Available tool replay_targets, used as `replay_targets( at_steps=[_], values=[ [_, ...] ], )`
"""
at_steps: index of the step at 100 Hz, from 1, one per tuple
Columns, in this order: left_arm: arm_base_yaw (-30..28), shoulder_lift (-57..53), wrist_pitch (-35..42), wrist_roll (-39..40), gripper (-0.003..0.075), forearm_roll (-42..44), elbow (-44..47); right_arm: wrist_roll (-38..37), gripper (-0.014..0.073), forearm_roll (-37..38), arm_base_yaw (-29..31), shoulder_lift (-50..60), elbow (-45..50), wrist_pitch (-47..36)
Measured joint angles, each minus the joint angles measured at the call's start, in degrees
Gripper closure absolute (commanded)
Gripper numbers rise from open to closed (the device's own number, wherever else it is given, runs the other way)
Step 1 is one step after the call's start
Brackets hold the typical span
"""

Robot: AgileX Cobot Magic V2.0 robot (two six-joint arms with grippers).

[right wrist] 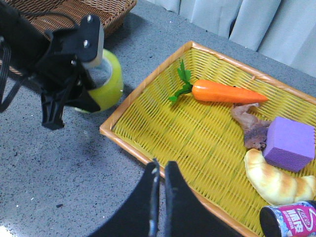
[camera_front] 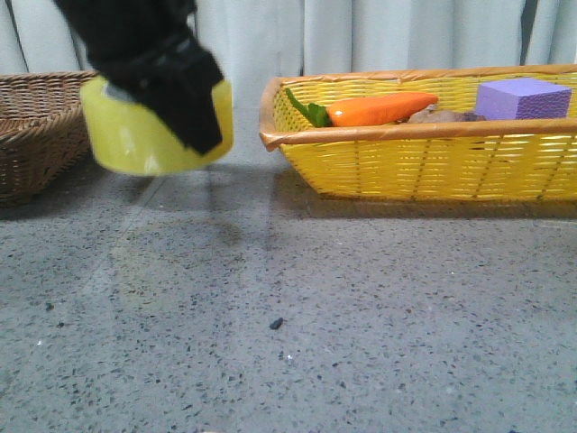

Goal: Transfer tape with both arms
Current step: 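Lift the tape roll with the left gripper over the brown basket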

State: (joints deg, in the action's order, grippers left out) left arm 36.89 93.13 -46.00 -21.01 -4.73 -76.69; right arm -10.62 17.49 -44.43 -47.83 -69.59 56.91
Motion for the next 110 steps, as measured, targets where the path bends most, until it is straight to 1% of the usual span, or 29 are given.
replay_targets(
  at_steps=[14, 26, 37, 52, 64, 73, 85, 110],
  values=[
    [-0.52, -1.25, -3.41, 0.00, 0.0678, 0.25, -6.09, 0.00, 0.0659, 0.00, 0.00, 0.00, 0.00, 0.00],
    [-3.20, -2.70, -6.67, 0.00, 0.0678, 1.49, -10.71, 0.00, 0.0659, 0.00, 0.00, 0.00, 0.00, 0.00],
    [-8.19, -4.28, -9.34, 0.00, 0.0678, 2.14, -12.42, 0.00, 0.0659, 0.00, 0.00, 0.00, 0.00, 0.04],
    [-16.23, -5.62, -13.19, 0.00, 0.0678, 2.59, -12.51, 0.00, 0.0659, 0.00, 0.00, 0.00, 0.00, 0.13],
    [-21.68, -5.78, -14.54, 0.00, 0.0678, 2.45, -12.28, 0.00, 0.0659, 0.00, 0.00, 0.00, 0.00, 0.17],
    [-24.50, -5.78, -14.68, 0.00, 0.0678, 2.09, -10.99, 0.00, 0.0659, 0.00, 0.00, 0.00, 0.00, 0.26],
    [-26.56, -5.78, -12.93, 0.00, 0.0678, 1.71, -7.34, 0.00, 0.0659, 0.00, 0.00, 0.00, 0.00, 0.30],
    [-27.40, -5.78, -4.97, 0.00, 0.0678, 1.44, 1.75, 0.00, 0.0659, 0.00, 0.00, 0.00, 0.00, 0.30]
  ],
)
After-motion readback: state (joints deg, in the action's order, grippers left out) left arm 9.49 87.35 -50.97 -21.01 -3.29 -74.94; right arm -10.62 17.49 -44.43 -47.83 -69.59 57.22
